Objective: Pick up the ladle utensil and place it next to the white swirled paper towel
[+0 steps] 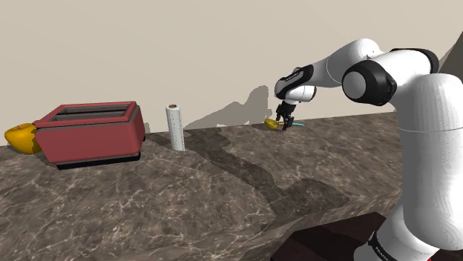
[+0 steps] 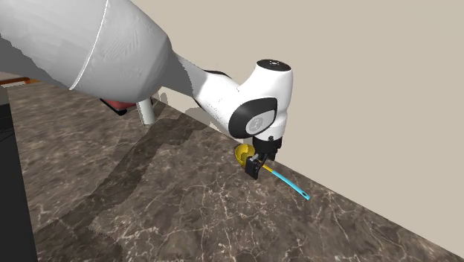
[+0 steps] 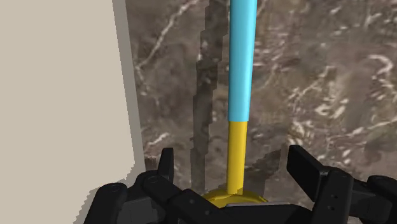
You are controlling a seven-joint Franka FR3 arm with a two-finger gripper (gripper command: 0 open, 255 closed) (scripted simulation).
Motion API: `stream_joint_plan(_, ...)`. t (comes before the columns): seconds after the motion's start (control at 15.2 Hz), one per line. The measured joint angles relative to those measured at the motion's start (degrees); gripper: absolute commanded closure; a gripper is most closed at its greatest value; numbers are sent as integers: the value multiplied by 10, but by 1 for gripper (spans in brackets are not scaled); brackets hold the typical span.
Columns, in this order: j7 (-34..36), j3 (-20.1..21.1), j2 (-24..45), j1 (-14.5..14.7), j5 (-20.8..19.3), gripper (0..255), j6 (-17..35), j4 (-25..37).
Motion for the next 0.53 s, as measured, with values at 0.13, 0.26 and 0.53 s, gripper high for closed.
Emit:
stream_joint_plan(0.13, 0, 0, 0, 0, 0, 0, 0, 0)
stream_joint_plan(0.26, 0, 0, 0, 0, 0, 255, 0, 0)
stream_joint_plan(0.53, 0, 0, 0, 0, 0, 255, 0, 1)
